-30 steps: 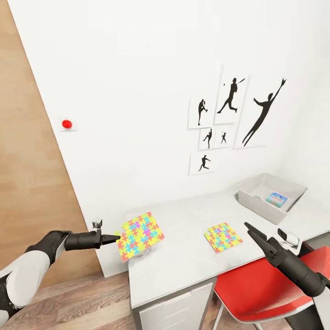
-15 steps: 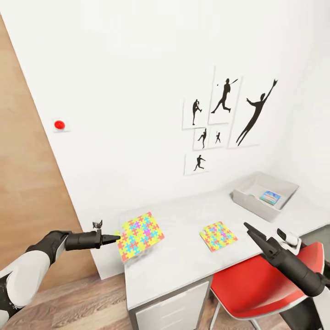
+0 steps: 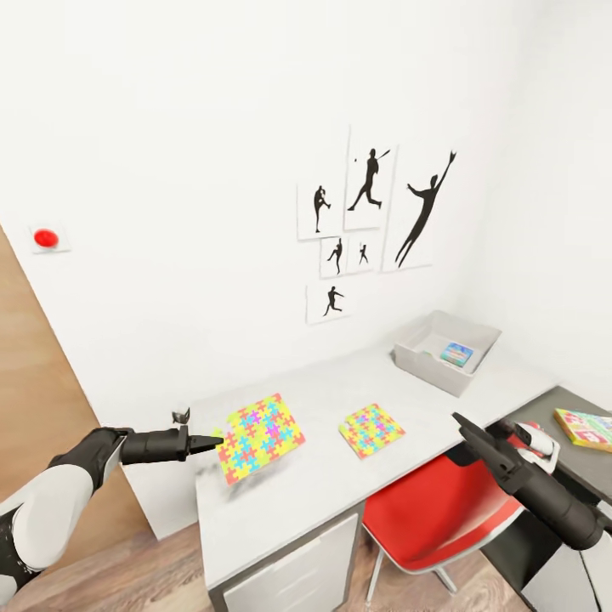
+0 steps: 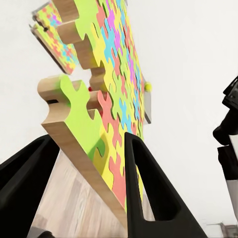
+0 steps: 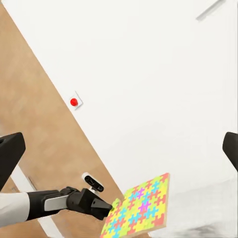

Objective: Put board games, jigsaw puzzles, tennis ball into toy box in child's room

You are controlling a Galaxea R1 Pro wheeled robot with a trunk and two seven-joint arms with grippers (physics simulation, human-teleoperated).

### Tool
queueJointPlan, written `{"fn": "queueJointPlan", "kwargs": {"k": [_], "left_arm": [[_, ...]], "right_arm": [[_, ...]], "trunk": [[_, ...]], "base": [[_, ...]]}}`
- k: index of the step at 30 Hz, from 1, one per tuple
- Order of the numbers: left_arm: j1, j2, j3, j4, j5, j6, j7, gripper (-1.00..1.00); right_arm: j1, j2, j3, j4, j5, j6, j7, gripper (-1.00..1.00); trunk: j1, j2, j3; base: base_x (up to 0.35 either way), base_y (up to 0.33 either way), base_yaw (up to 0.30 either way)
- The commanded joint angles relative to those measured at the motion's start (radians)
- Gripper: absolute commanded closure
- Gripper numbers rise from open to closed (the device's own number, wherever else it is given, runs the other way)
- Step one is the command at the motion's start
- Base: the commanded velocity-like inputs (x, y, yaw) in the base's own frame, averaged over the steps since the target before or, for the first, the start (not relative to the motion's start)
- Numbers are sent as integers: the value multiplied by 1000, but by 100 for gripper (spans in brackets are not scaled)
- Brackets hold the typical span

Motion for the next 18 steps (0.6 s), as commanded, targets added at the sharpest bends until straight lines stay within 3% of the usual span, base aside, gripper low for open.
{"fn": "queueJointPlan", "kwargs": {"k": [1, 8, 18], "left_arm": [[-1, 0, 8, -1, -10, 10, -7, 100], [-1, 0, 6, -1, -10, 10, -7, 100], [-1, 0, 6, -1, -10, 10, -7, 100]], "right_arm": [[-1, -2, 0, 1, -5, 10, 2, -100], [-2, -9, -5, 3, -13, 57, 2, -100], [-2, -27, -66, 7, -18, 120, 4, -100]], "trunk": [[1, -2, -2], [1, -2, -5], [1, -2, -16]], "base": [[0, 0, -278], [0, 0, -265], [0, 0, -191]]}}
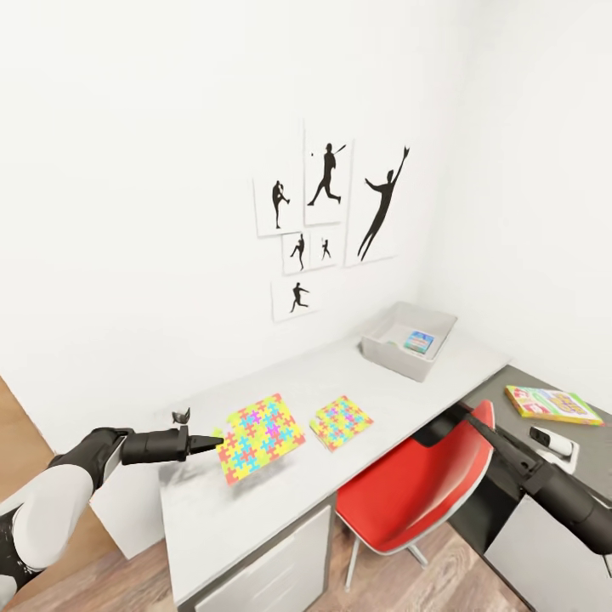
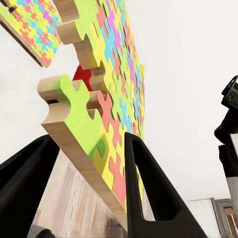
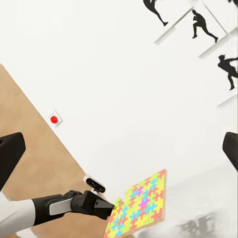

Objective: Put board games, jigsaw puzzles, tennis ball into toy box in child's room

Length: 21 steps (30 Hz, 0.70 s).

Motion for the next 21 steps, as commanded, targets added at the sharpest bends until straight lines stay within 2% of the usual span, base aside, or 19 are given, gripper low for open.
{"fn": "queueJointPlan", "kwargs": {"k": [1, 7, 14, 21], "left_arm": [[-1, 0, 8, -1, -10, 10, -7, 100], [-1, -1, 8, -1, -10, 10, -7, 100], [-1, 0, 8, -1, -10, 10, -7, 100], [-1, -2, 7, -1, -10, 7, -7, 100]], "right_arm": [[-1, -1, -2, 1, -4, 9, 1, -100], [-1, -2, -6, 2, -5, 11, 4, -100], [-1, -1, -7, 4, 3, 9, 62, -100], [-1, -1, -7, 5, 3, 8, 73, -100]], "trunk": [[1, -2, -4], [1, -2, -7], [1, -2, -8], [1, -2, -5]], "base": [[0, 0, -193], [0, 0, -237], [0, 0, -273], [0, 0, -277]]}}
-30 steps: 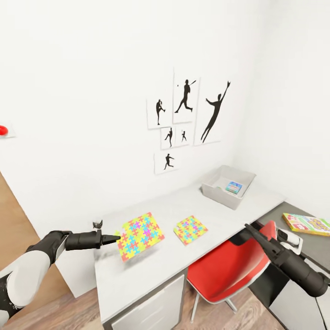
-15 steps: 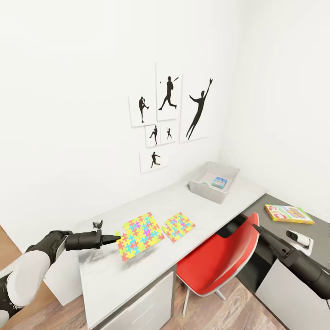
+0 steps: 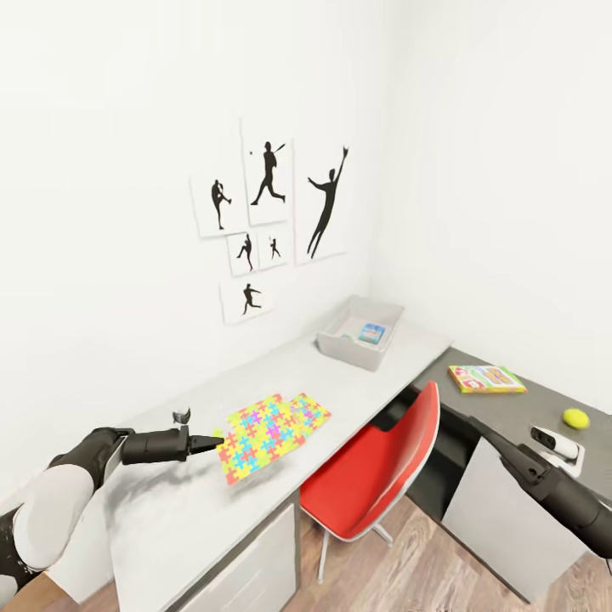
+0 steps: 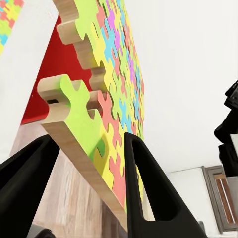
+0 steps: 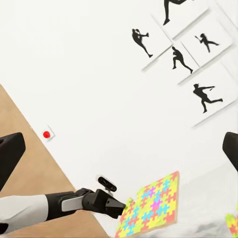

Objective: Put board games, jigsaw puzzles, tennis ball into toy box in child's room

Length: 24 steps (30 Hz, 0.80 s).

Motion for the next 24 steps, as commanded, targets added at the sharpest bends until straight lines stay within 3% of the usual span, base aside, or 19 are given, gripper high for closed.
{"fn": "queueJointPlan", "kwargs": {"k": [1, 12, 24], "left_arm": [[-1, -1, 8, -1, -10, 9, -7, 100], [-1, -5, 10, -1, -10, 5, -7, 100], [-1, -6, 9, -1, -10, 3, -7, 100]], "right_arm": [[-1, 0, 0, 0, -3, 9, 2, -100], [-1, 0, -2, 0, -5, 6, 5, -100], [-1, 11, -23, 0, 1, -4, -7, -100]], "trunk": [[1, -2, -2], [1, -2, 6], [1, -2, 7]], "base": [[0, 0, -278], [145, -132, -267], [229, -228, -39]]}}
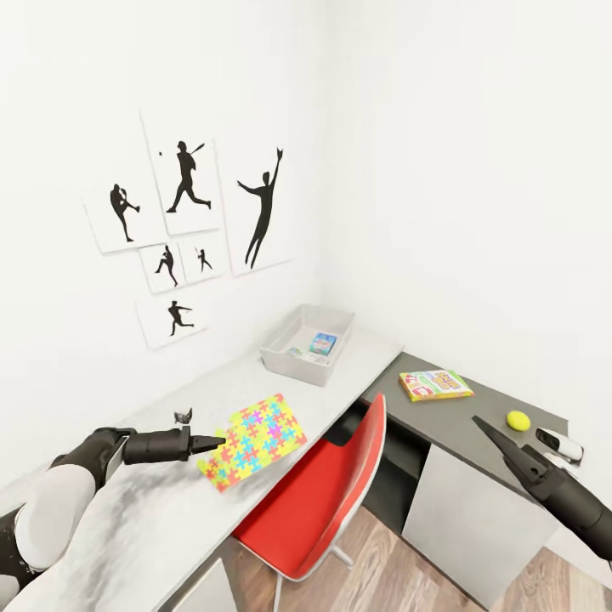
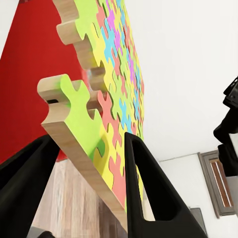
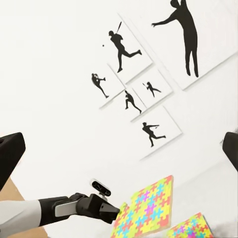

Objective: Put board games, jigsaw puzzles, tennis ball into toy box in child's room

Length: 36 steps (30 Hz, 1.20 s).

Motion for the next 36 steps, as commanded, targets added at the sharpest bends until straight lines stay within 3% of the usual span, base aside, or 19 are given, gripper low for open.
{"fn": "queueJointPlan", "kwargs": {"k": [1, 13, 22, 36], "left_arm": [[-1, -1, 8, -1, -10, 10, -7, 100], [-1, -3, 9, -1, -10, 1, -7, 100], [-1, -3, 9, -1, -10, -5, -7, 100], [-1, -3, 9, -1, -10, -5, -7, 100]], "right_arm": [[-1, 0, 0, 1, -4, 9, 2, -100], [-1, 0, -2, -1, -5, 14, 5, -100], [-1, 3, 0, -2, -7, 9, 2, -100], [-1, 4, 0, -1, -2, 15, 0, -100]], "trunk": [[1, -2, -2], [1, -2, -2], [1, -2, -2], [1, -2, 7]], "base": [[241, -238, -2], [219, -267, 0], [52, -328, -4], [71, -332, -212]]}}
